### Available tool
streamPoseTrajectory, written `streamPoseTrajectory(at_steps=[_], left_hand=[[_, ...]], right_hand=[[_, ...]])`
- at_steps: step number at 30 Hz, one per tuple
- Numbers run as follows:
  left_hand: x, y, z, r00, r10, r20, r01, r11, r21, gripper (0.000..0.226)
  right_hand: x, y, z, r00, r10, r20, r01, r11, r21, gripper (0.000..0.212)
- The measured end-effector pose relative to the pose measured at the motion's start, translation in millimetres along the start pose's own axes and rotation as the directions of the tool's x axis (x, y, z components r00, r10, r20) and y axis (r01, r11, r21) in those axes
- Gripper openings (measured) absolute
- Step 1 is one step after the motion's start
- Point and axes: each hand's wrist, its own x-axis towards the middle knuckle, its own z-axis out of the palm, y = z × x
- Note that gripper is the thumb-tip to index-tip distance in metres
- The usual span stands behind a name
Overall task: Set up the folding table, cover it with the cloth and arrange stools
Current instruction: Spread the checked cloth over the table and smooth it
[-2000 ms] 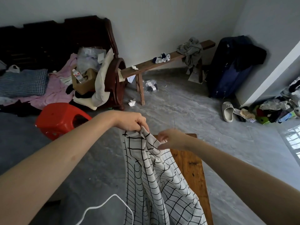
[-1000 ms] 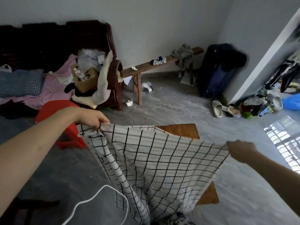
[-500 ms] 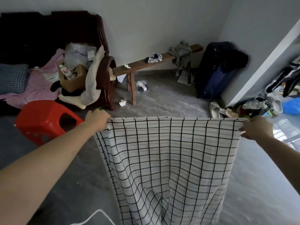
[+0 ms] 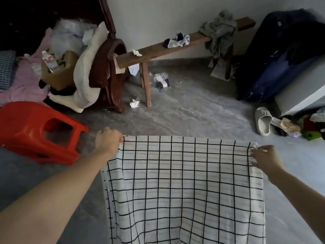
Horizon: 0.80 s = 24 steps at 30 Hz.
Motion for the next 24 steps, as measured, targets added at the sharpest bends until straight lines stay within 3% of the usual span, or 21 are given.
streamPoseTrajectory(at_steps=[2, 4, 6, 8, 10, 14, 17, 19, 23, 24], left_hand=[[15.8, 22.5, 27.0, 1.0, 0.002, 0.003, -0.002, 1.0, 0.003, 0.037], [13.8, 57.1, 53.0, 0.999, 0.032, -0.019, -0.033, 0.998, -0.061, 0.048], [-6.7, 97.8, 81.0, 0.985, 0.16, -0.064, -0.167, 0.978, -0.127, 0.059], [-40.4, 132.4, 113.4, 0.939, 0.337, -0.064, -0.343, 0.925, -0.161, 0.061], [-76.9, 154.5, 149.2, 0.885, 0.464, -0.031, -0.462, 0.87, -0.172, 0.058], [-121.3, 166.0, 198.8, 0.854, 0.519, 0.009, -0.507, 0.837, -0.206, 0.057], [-131.9, 160.7, 220.5, 0.77, 0.636, -0.051, -0.627, 0.741, -0.241, 0.04], [-134.6, 154.5, 232.0, 0.677, 0.734, -0.052, -0.726, 0.654, -0.213, 0.034], [-127.4, 124.1, 241.6, 0.502, 0.855, 0.134, -0.835, 0.519, -0.185, 0.06], [-121.8, 112.4, 244.1, 0.491, 0.847, 0.201, -0.832, 0.525, -0.179, 0.069]], right_hand=[[24.9, 21.6, 28.6, 0.999, -0.024, 0.029, 0.029, 0.983, -0.179, 0.024], [32.4, 38.9, 59.3, 0.98, -0.096, 0.174, 0.141, 0.952, -0.27, 0.061], [20.9, 54.6, 87.9, 0.914, -0.19, 0.357, 0.32, 0.881, -0.35, 0.086], [2.3, 82.1, 111.8, 0.848, -0.267, 0.458, 0.488, 0.731, -0.476, 0.086], [-26.1, 120.2, 131.7, 0.812, -0.243, 0.531, 0.563, 0.57, -0.599, 0.075], [-87.2, 192.7, 156.9, 0.801, -0.21, 0.561, 0.598, 0.329, -0.731, 0.061], [-101.1, 224.2, 163.4, 0.863, -0.133, 0.488, 0.503, 0.328, -0.8, 0.075], [-98.0, 236.0, 166.7, 0.853, -0.14, 0.503, 0.52, 0.324, -0.791, 0.09], [-83.3, 229.9, 171.6, 0.828, -0.144, 0.542, 0.56, 0.267, -0.784, 0.096], [-76.1, 227.7, 171.9, 0.826, -0.127, 0.549, 0.56, 0.285, -0.778, 0.094]])
